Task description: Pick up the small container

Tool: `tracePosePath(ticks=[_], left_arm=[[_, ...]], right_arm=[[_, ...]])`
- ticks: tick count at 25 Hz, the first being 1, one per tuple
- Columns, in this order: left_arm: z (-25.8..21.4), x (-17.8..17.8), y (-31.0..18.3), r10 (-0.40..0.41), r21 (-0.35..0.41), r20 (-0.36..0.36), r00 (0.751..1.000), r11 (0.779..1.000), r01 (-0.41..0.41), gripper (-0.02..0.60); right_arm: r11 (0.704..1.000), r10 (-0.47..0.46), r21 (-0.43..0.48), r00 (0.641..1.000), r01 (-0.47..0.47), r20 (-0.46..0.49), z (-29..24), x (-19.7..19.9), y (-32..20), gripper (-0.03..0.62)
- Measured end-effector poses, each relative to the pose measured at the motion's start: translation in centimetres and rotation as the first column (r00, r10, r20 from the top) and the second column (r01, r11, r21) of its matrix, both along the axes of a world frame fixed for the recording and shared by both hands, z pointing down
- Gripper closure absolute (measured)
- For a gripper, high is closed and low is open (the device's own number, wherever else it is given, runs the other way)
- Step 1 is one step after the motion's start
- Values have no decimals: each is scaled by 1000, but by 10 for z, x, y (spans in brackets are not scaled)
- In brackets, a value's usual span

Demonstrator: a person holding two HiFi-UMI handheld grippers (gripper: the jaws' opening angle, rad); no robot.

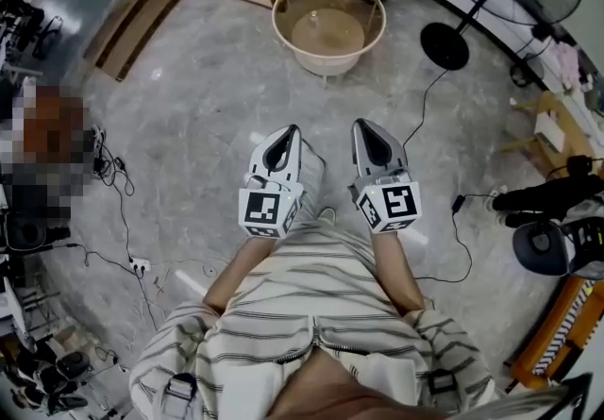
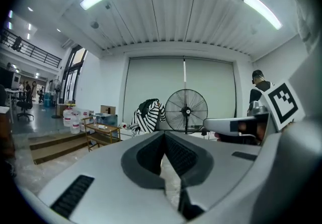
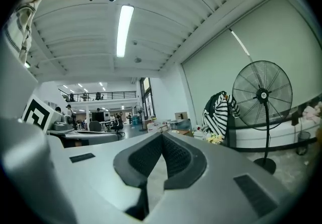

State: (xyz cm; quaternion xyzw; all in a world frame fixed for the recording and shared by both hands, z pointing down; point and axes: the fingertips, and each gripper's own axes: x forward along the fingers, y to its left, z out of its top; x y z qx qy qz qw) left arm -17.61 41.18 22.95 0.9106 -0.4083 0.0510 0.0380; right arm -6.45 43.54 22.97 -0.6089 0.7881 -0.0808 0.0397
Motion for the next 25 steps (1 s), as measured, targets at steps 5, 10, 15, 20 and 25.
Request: tracePosePath(ticks=[5,10,15,20,25], left_arm=[[10,12,-39,-1,-20,-19,1000,1000,1,584],[11,38,-98,38,-30,-63,997,999,-40,584],[2,47,-178,48,-32,-77,996,998,-51,584],[-14,57,-256,58,-19,-89,994,998,-60,583],[-21,63,-320,73,-9,-82,994,997,-74,583]], right_arm=[[1000,-4,-18,1000,3,-21,7,8,-33,586],[1000,-15,-5,999,15,-31,8,24,-92,586],[1000,-21,-8,999,20,-44,0,30,-175,586],[1000,-11,11,998,12,-54,-18,41,-256,586],[1000,11,7,998,-11,-57,-26,50,-319,586]])
